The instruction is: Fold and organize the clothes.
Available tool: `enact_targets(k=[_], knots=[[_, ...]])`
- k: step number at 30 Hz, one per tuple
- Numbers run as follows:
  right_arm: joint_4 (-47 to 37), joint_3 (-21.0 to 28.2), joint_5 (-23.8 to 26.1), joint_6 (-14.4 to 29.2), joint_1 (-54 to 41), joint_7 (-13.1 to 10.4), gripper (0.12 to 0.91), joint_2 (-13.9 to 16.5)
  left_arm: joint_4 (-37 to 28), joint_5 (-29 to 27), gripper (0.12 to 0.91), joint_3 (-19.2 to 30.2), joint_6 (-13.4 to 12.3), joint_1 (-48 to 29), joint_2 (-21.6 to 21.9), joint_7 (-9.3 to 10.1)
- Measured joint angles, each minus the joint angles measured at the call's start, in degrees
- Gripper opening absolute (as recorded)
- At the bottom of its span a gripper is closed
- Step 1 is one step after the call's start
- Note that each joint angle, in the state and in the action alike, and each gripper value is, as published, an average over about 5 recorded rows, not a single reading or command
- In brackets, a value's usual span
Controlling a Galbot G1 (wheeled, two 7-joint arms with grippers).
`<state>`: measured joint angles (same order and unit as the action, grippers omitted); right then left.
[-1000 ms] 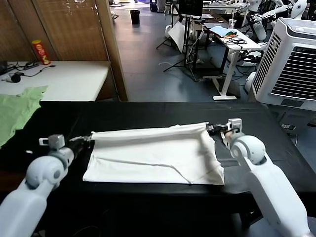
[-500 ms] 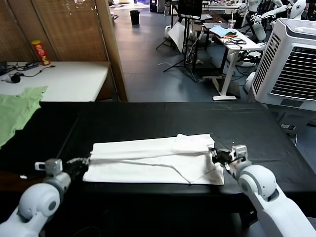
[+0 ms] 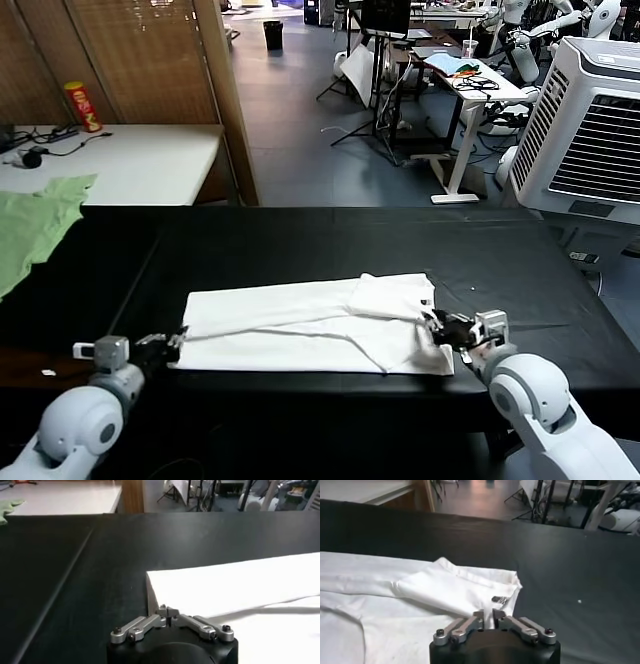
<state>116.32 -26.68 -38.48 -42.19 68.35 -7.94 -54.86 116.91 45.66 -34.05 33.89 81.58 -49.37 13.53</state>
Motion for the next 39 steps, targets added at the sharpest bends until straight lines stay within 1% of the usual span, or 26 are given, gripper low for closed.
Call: enact_targets(k=[2, 3, 6, 7, 9, 12, 18, 24, 26, 29, 31, 32, 33, 35, 36, 37, 39], knots=[[-0.6, -0.9, 0.3, 0.0, -0.8, -0.4, 0.736, -0.5, 0.1, 0.2, 0.534, -0.4, 0.0, -0.4, -0.1, 0.06], [-1.1, -1.1, 0.7, 0.0, -1.4, -0.6, 0.764, -0.9, 0.0, 0.3, 0.601, -0.5, -0.2, -0.8, -0.3, 0.29], [-3.8, -0.8, 3.0, 0.1, -4.0, -0.9, 0.794, -2.4, -0.9, 1.7, 0.737, -0.4, -0.7, -2.5, -1.1, 1.86], [-5.0, -0.4, 3.8, 0.3, -5.0, -0.8, 0.795, -3.0, -1.4, 2.4, 0.765, -0.2, -0.9, -3.4, -1.5, 2.51], [-7.7, 0.5, 5.1, 1.3, -7.1, -0.7, 0.797, -4.3, -2.7, 3.6, 0.789, 0.4, -1.0, -5.6, -2.5, 3.41], [-11.8, 2.0, 6.6, 3.4, -10.0, -0.3, 0.798, -6.3, -5.2, 4.2, 0.797, 1.6, -1.1, -9.4, -4.1, 3.68], [-18.4, 3.7, 8.7, 6.4, -13.9, 0.2, 0.798, -9.6, -11.1, 4.2, 0.798, 3.8, -1.3, -14.8, -7.3, 2.70], [-22.8, 4.8, 9.4, 7.6, -16.0, 0.4, 0.796, -12.0, -15.4, 4.1, 0.798, 4.8, -1.3, -17.0, -9.1, 1.87], [-23.8, 5.1, 9.6, 7.8, -16.5, 0.6, 0.780, -12.7, -16.4, 4.1, 0.797, 4.9, -1.3, -17.3, -9.3, 1.45], [-24.8, 5.5, 10.2, 8.0, -17.0, 0.9, 0.718, -13.6, -17.5, 4.1, 0.756, 4.9, -1.4, -17.7, -9.5, 0.69], [-25.3, 5.7, 10.6, 8.1, -17.2, 1.0, 0.658, -14.1, -17.9, 4.1, 0.685, 5.0, -1.5, -17.9, -9.7, 0.27], [-25.4, 5.7, 10.8, 8.1, -17.2, 1.0, 0.629, -14.3, -18.1, 4.1, 0.642, 5.0, -1.6, -17.9, -9.7, 0.04], [-25.5, 5.8, 10.9, 8.1, -17.2, 1.0, 0.588, -14.6, -18.2, 4.0, 0.582, 5.0, -1.6, -17.9, -9.8, -0.20], [-25.6, 5.8, 11.4, 8.3, -17.1, 0.9, 0.482, -15.0, -18.4, 3.7, 0.483, 5.1, -1.8, -17.9, -10.0, -0.64], [-25.6, 5.8, 11.6, 8.5, -17.0, 0.7, 0.432, -15.2, -18.5, 3.5, 0.416, 5.2, -2.0, -17.9, -10.0, -0.81], [-25.6, 5.8, 11.9, 8.9, -16.9, 0.5, 0.365, -15.4, -18.6, 3.1, 0.365, 5.3, -2.1, -17.9, -10.1, -0.97], [-25.7, 5.8, 12.6, 9.9, -16.8, 0.1, 0.266, -15.8, -18.8, 1.7, 0.249, 5.6, -2.8, -18.0, -10.3, -1.45]])
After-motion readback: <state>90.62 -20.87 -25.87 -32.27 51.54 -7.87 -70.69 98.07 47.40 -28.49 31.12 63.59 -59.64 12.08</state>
